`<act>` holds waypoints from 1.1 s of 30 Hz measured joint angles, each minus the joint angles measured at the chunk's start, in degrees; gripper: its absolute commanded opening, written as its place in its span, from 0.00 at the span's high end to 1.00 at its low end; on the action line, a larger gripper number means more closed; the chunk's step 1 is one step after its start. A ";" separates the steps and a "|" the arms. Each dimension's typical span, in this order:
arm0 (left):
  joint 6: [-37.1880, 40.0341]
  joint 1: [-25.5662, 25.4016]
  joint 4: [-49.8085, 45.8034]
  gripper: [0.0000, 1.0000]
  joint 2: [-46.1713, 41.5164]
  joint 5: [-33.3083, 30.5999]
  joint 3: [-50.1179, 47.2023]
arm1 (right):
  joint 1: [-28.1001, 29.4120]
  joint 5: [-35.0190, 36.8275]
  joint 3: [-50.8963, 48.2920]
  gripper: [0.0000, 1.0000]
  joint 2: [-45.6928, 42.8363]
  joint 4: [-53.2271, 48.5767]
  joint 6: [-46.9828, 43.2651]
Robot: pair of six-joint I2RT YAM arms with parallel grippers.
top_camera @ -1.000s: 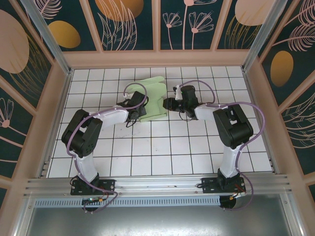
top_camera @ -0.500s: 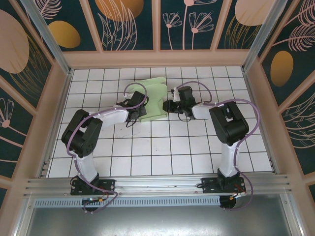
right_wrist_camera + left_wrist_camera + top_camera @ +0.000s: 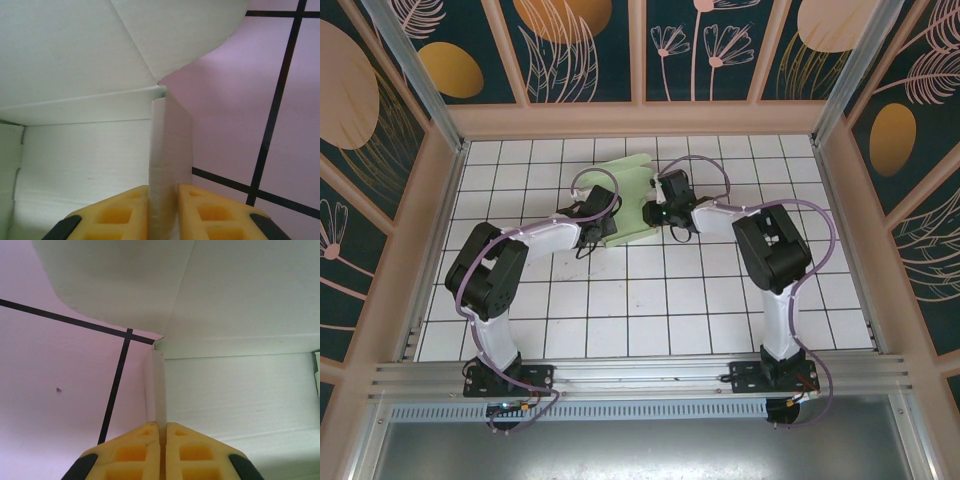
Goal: Fold the paper box
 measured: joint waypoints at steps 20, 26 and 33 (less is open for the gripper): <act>0.00 0.00 0.74 0.93 0.22 0.15 0.00 | 6.01 20.90 11.74 1.00 6.64 -14.64 -6.21; 0.00 0.00 0.94 0.93 0.33 0.11 0.02 | 7.10 25.46 13.25 0.95 7.63 -16.39 -6.23; 0.00 0.04 1.36 0.93 0.52 0.26 0.15 | 7.08 25.27 13.86 1.00 7.74 -17.22 -6.12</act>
